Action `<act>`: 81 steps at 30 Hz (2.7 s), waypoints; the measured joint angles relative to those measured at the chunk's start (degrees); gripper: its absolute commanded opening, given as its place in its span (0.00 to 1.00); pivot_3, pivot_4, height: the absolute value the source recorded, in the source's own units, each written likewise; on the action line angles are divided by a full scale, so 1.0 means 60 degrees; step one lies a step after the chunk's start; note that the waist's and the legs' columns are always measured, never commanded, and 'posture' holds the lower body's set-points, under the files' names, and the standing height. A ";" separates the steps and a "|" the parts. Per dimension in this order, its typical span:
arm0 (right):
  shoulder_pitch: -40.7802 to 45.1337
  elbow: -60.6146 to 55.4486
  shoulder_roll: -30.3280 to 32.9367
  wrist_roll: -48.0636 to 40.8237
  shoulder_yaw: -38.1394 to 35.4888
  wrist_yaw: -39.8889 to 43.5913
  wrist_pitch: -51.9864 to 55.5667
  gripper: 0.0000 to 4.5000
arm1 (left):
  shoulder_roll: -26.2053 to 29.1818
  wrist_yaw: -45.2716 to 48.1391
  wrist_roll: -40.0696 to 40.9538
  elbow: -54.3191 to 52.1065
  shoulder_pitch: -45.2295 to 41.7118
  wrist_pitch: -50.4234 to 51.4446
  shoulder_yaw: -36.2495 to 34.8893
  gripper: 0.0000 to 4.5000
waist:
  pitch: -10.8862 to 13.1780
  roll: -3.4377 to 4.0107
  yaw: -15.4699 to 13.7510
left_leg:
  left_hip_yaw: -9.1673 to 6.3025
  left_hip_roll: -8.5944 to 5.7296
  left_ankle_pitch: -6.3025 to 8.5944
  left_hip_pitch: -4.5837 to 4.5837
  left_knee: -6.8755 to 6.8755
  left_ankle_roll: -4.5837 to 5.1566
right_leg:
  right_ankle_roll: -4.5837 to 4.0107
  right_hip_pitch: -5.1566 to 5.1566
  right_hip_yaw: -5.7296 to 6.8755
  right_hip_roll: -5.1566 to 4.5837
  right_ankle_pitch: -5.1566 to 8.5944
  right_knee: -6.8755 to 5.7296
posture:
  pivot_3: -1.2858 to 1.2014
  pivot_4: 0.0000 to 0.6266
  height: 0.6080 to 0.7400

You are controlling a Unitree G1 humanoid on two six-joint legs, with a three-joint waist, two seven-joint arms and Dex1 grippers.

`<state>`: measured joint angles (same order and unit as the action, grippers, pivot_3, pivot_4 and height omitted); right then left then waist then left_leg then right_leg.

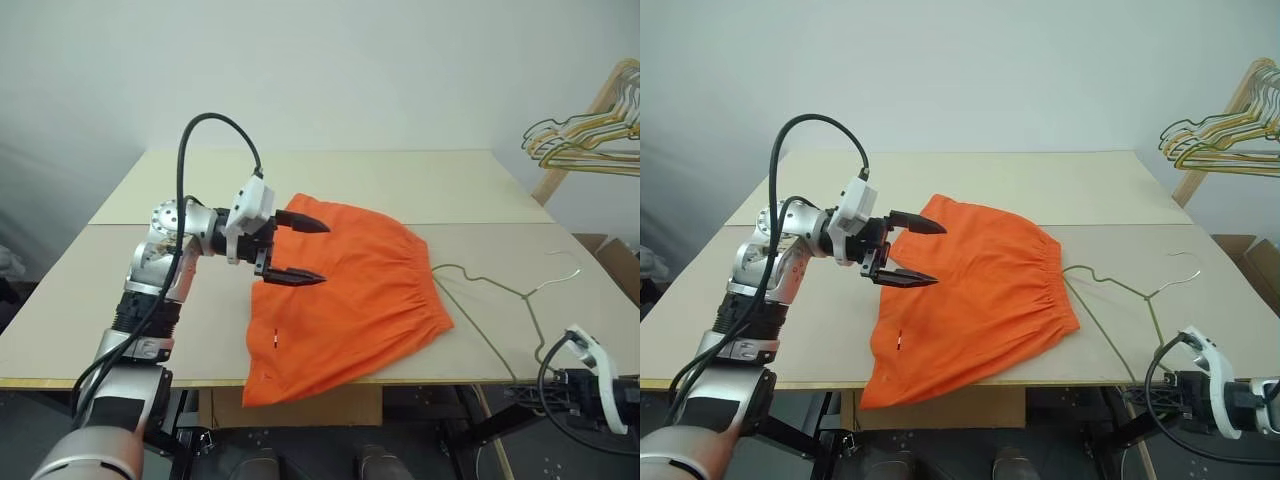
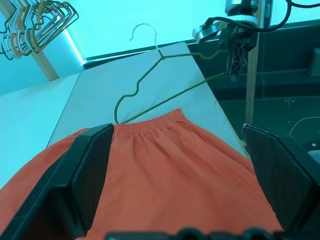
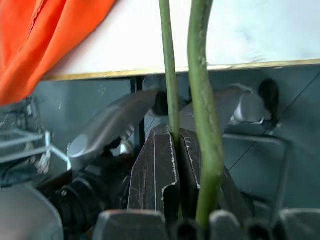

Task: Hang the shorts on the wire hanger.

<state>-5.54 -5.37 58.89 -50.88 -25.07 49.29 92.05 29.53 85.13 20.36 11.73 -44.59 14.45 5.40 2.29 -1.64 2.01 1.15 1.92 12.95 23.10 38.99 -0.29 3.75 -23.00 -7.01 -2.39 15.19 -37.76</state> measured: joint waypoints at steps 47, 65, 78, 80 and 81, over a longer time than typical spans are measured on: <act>0.3990 0.3006 -0.0416 0.0871 0.4394 0.1725 -0.1157 0.00 | 0.0609 -0.0224 0.0200 -0.0519 0.0288 0.0095 0.0184 1.00 | 0.0001 -0.0021 -0.0451 | -0.0003 0.0004 0.0016 -0.0032 -0.0014 0.0026 | 0.0024 0.0081 0.0012 -0.0001 -0.0032 0.0119 | 0.57 0.00 1.00; 0.6185 0.6259 -0.2425 0.2012 0.5099 0.1799 -0.1491 0.00 | 0.0689 -0.0226 0.0122 -0.0530 0.0317 0.0004 0.0222 1.00 | 0.0002 -0.0021 -0.0595 | -0.0004 0.0003 0.0014 -0.0025 -0.0009 0.0033 | 0.0017 0.0071 0.0015 0.0000 -0.0046 0.0117 | 0.58 0.00 1.00; 0.5809 0.3693 -0.2346 0.3507 0.4687 0.0431 -0.3872 0.00 | 0.0676 -0.0235 -0.0014 -0.0245 0.0277 -0.0352 0.0252 1.00 | -0.0001 -0.0014 -0.0769 | -0.0006 0.0004 0.0014 0.0073 -0.0009 0.0034 | -0.0010 -0.0039 0.0015 0.0002 -0.0065 0.0094 | 0.58 0.00 1.00; 0.5336 0.1971 -0.1940 0.3999 0.4735 -0.0096 -0.4395 0.00 | 0.0681 -0.0265 -0.0097 0.0054 0.0159 -0.0558 0.0253 1.00 | 0.0000 -0.0013 -0.0801 | -0.0007 0.0004 0.0014 0.0088 -0.0010 0.0033 | -0.0028 -0.0050 0.0017 0.0002 -0.0074 0.0099 | 0.57 0.00 1.00; 0.5236 0.1213 -0.1728 0.4261 0.4819 -0.0308 -0.4621 0.00 | 0.0654 -0.0275 -0.0185 0.0293 -0.0003 -0.0720 0.0269 1.00 | 0.0001 -0.0012 -0.0799 | -0.0006 0.0003 0.0014 0.0097 -0.0009 0.0033 | -0.0030 -0.0053 0.0018 0.0001 -0.0076 0.0100 | 0.56 0.00 1.00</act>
<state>25.87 1.91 48.52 -25.31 3.85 47.44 64.32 33.45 83.47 19.25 13.49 -44.61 10.14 7.01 2.30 -1.71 -2.78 1.11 1.94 13.04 23.68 38.94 -0.09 3.57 -23.32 -6.91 -2.38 14.73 -37.16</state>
